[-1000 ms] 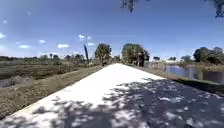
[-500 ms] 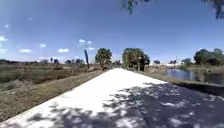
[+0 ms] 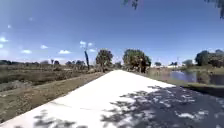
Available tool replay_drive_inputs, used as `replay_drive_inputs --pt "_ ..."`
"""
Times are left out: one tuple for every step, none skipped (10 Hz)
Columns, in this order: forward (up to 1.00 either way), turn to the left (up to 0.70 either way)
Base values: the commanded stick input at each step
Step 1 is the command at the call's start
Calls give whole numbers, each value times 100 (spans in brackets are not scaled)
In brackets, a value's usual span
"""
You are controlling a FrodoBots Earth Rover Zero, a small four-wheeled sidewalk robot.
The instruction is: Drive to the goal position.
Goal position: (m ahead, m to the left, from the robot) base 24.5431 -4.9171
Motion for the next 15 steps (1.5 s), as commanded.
replay_drive_inputs --pt "70 -25" --pt "70 -35" --pt "70 -35" --pt "70 -30" --pt "70 0" --pt "70 0" --pt "70 0" --pt "70 0" --pt "70 -6" --pt "70 -26" --pt "70 -35" --pt "70 -32" --pt "70 -17" --pt "70 -3" --pt "70 0"
